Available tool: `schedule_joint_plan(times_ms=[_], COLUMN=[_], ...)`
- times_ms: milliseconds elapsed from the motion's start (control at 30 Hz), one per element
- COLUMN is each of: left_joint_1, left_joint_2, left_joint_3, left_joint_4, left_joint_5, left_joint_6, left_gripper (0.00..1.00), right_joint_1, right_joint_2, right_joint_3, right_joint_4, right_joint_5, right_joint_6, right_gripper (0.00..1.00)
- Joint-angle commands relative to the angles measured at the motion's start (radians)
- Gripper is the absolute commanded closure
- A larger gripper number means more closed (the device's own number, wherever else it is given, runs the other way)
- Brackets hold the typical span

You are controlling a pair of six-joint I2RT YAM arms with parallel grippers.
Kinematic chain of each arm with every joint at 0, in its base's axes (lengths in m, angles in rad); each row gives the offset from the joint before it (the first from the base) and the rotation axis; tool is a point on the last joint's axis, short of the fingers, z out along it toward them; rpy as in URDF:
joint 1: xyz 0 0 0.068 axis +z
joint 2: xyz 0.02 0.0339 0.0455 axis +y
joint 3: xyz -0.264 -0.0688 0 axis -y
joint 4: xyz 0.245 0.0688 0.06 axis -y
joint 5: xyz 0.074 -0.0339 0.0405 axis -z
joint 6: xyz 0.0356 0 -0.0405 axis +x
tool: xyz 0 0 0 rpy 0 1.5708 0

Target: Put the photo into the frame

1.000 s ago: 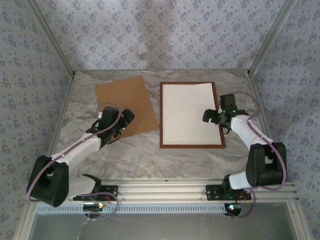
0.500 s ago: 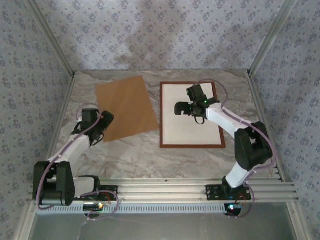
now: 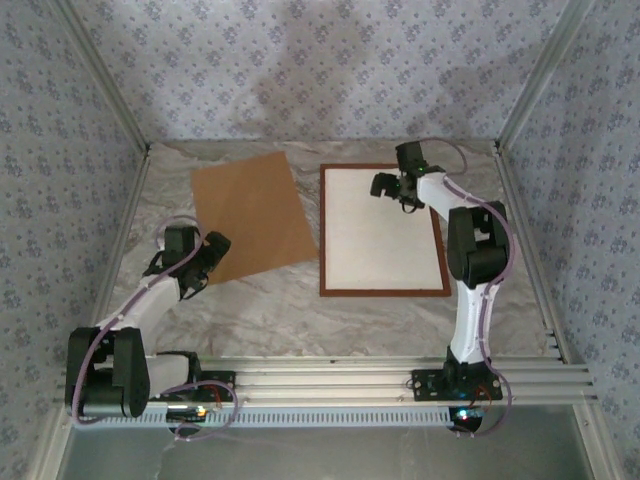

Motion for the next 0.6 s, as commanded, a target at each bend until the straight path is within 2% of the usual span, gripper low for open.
schedule_joint_plan(times_ms=[0,233,567], left_joint_1=[0.007,0.008,0.007], left_joint_2=[-0.017,-0.017,0.006], left_joint_3=[0.013,0.021,0.046], left_joint_4=[-0.010,-0.018,-0.018], left_joint_5=[0.010,0.008,0.007], left_joint_6=[0.019,0.015,0.025], left_gripper=[0.01,0.01,0.02], right_joint_1=[-0.015,-0.046,-0.047], right_joint_2=[0.070,0.154,0.127], right_joint_3=[0.094,0.136,0.112], right_joint_4=[-0.035,-0.042,-0.019], right_joint_5=[-0.077,-0.194,-0.259], right_joint_6=[0.019,0.062,0.062], right_gripper=[0.00,0.00,0.00])
